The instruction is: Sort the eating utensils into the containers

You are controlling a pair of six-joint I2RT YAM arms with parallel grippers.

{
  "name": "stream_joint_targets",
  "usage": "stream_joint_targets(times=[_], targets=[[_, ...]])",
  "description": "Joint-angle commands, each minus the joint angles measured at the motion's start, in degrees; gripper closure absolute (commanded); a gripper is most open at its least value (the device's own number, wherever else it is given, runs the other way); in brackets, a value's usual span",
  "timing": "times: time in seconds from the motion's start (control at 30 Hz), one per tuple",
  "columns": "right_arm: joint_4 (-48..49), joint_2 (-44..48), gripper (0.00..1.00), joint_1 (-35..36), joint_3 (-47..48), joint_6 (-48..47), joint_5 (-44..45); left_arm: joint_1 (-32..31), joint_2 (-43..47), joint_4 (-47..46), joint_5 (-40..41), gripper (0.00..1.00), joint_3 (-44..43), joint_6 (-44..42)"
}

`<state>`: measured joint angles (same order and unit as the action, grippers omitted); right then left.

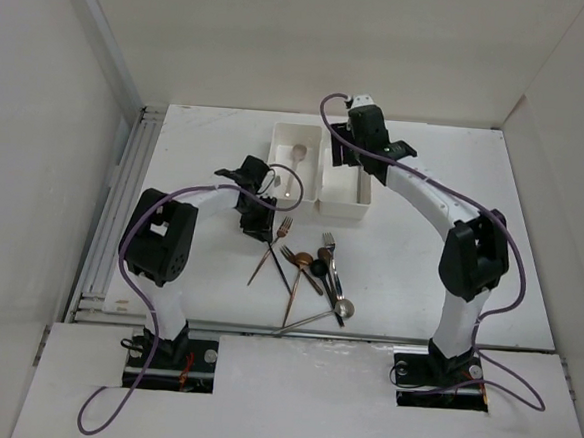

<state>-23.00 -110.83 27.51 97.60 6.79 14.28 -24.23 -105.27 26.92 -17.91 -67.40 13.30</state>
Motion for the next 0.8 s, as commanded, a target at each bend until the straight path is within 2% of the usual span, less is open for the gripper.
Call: stream_joint_targets(times=[0.0,0.2,0.33,0.43,0.5,0.53,0.63,0.77], targets=[[2.61,4.64,0.28,2.38,-3.55,-1.69,1.27,2.78,-0.90,2.70,4.73,0.78,-1.25,-1.78],[3.84,9.49,0.28,2.38,-12.43,-0.46,1.27,6.12,-0.37,3.32,11.48,0.78,-5.20,-5.21],[4.37,12.47,0.28,2.90,-14.98,-0.46,1.27,8.58,-0.37,0.52,17.55,0.69,-6.43,-9.69],[4.89,13.79,0.28,3.43,-16.56,-0.46,1.27,8.58,0.68,-0.63,19.66,0.58,-7.48,-12.07],[4.90,14.67,0.28,4.05,-17.27,-0.46,1.27,8.58,1.21,-0.03,19.67,0.49,-8.10,-12.07],[4.90,15.63,0.28,4.57,-17.97,-0.46,1.27,8.58,1.21,1.20,18.36,0.48,-8.89,-10.42],[4.37,17.74,0.28,5.18,-19.46,-0.46,1.80,8.58,2.00,6.91,9.61,0.43,-8.89,-8.56],[4.37,20.82,0.28,5.80,-23.32,1.21,2.42,5.96,4.81,7.81,5.34,0.25,-3.37,-6.89]])
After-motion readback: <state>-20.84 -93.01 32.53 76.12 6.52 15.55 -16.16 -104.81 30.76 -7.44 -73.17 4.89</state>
